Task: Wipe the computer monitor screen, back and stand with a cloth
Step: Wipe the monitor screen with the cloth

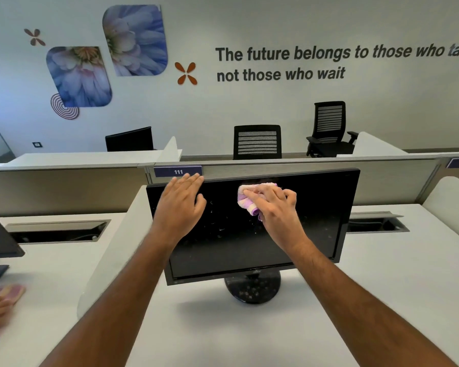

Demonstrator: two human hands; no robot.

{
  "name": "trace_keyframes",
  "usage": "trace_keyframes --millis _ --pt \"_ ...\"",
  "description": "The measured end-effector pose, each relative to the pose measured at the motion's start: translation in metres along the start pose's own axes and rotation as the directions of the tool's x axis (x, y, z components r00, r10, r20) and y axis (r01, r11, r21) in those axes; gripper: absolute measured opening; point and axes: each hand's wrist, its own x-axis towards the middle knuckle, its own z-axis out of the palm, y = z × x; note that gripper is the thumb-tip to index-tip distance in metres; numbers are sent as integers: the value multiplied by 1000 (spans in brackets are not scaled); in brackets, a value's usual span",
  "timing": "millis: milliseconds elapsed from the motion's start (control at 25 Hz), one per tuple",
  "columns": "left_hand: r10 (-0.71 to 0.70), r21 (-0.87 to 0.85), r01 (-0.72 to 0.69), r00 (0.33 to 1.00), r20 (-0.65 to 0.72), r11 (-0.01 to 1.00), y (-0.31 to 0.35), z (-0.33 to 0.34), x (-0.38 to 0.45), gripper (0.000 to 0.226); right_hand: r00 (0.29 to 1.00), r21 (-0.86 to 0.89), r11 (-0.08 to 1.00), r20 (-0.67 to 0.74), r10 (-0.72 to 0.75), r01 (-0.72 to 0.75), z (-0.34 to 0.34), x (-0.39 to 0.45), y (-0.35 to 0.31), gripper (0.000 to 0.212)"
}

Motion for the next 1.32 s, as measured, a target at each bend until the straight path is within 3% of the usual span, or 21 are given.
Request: trace_keyframes --millis 400,600,800,1000,1320 --pt "-109 -31 107 991 -80 994 -39 -7 -28 58 995 18 995 24 -98 98 17 -6 -10 74" --pt "-126 -71 121 989 -76 990 -37 -4 -28 59 997 -3 997 14 -76 76 16 16 -29 71" --pt "-129 -90 123 990 -63 988 -38 -3 -28 59 985 15 988 73 -154 153 28 -7 -30 72" --pt "-143 -112 137 989 -48 984 -39 -5 -27 60 995 31 996 48 -87 85 18 24 -44 77" --pt "-153 -124 148 988 -37 981 -36 -6 -31 61 981 77 982 77 -176 170 32 2 -46 74"
